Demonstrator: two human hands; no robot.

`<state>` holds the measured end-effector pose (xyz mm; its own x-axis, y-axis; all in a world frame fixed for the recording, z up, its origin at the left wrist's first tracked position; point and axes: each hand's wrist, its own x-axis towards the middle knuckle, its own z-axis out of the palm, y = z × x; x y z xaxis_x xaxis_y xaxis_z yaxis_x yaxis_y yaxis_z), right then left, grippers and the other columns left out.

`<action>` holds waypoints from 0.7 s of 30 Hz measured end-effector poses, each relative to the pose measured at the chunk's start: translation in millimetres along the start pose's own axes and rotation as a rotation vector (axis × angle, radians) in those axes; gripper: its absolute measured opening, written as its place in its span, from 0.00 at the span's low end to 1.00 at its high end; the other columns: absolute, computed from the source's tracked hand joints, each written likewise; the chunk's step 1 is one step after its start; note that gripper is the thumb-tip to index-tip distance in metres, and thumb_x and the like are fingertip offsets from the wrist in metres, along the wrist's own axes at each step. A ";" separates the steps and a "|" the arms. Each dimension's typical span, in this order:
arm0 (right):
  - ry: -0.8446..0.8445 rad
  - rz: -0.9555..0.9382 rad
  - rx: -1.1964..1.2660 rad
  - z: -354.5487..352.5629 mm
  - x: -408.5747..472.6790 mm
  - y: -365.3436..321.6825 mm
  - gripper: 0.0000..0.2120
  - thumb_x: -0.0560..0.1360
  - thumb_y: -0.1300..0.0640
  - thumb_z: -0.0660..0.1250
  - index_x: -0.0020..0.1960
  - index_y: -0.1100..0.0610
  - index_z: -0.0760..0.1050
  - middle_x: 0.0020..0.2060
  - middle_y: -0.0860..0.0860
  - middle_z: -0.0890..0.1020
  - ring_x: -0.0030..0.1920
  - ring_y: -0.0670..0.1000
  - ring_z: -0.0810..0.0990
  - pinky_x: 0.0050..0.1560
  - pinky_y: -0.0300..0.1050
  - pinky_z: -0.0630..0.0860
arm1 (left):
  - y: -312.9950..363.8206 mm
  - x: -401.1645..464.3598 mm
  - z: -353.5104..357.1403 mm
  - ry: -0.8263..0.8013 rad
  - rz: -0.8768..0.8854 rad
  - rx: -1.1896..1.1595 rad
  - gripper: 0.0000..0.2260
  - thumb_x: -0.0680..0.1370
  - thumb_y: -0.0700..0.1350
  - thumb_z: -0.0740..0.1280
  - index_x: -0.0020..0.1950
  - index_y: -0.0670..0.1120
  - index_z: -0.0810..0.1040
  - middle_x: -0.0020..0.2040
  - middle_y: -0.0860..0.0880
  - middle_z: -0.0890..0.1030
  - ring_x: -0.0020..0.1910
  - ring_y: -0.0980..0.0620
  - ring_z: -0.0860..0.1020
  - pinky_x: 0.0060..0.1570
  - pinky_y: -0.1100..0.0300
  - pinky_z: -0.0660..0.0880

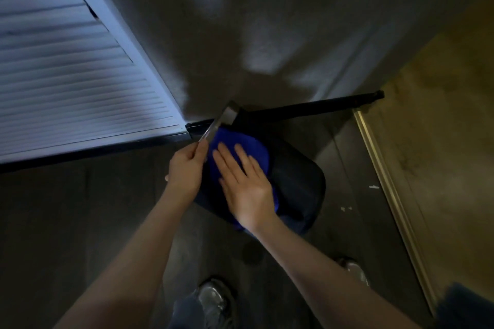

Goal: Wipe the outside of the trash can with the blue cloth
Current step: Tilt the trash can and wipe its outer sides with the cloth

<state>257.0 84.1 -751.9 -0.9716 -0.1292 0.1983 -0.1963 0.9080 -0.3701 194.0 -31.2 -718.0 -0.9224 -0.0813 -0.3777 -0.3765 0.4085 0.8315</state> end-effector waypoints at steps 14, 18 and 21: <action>-0.175 0.885 0.059 -25.7 37.6 67.4 0.17 0.78 0.59 0.53 0.63 0.63 0.69 0.60 0.63 0.77 0.59 0.61 0.75 0.56 0.51 0.72 | 22.3 -7.6 18.1 0.028 -0.084 0.200 0.16 0.78 0.56 0.57 0.53 0.48 0.79 0.55 0.39 0.81 0.58 0.37 0.75 0.66 0.39 0.65; 0.022 0.456 0.060 -5.9 63.4 -4.7 0.23 0.75 0.55 0.52 0.69 0.60 0.66 0.66 0.56 0.74 0.65 0.57 0.73 0.61 0.49 0.71 | 20.6 -4.3 20.7 0.063 -0.118 0.108 0.15 0.79 0.55 0.57 0.46 0.48 0.79 0.53 0.36 0.81 0.57 0.36 0.76 0.64 0.40 0.68; -0.069 0.137 0.037 -9.1 43.2 2.6 0.21 0.77 0.53 0.52 0.67 0.56 0.69 0.64 0.50 0.76 0.64 0.52 0.74 0.61 0.45 0.72 | 13.0 -3.0 16.0 0.106 -0.134 0.006 0.17 0.79 0.52 0.58 0.42 0.42 0.78 0.43 0.37 0.80 0.46 0.40 0.78 0.51 0.55 0.71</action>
<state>215.8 84.5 -736.1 -0.9962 -0.0329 0.0809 -0.0642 0.9041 -0.4226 193.3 -11.1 -712.5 -0.8682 -0.2303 -0.4395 -0.4962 0.3933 0.7740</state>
